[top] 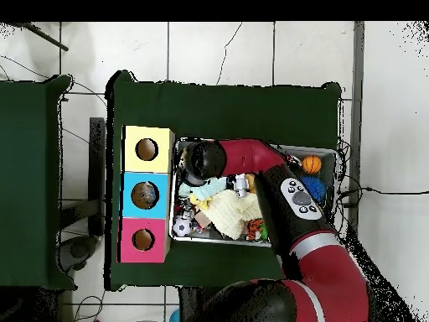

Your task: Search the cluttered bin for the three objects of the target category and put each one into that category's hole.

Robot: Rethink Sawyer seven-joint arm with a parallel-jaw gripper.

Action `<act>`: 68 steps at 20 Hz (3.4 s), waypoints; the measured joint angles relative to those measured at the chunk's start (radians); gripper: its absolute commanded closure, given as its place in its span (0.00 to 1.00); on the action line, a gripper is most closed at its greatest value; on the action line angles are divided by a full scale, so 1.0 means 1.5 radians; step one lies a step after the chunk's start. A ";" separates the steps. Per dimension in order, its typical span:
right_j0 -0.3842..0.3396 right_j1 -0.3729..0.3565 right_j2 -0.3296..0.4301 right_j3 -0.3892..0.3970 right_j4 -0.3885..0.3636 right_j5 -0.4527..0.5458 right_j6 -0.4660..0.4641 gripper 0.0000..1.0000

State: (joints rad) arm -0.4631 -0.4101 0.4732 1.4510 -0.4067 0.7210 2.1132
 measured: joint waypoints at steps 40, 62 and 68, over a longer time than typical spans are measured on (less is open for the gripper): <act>0.013 0.033 -0.004 -0.035 -0.032 -0.015 0.000 0.00; 0.051 0.052 -0.049 -0.082 -0.035 -0.015 0.000 0.00; 0.057 0.056 -0.055 -0.090 -0.035 -0.014 0.000 0.00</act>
State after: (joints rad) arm -0.3776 -0.3257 0.3902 1.3162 -0.4590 0.7001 2.1132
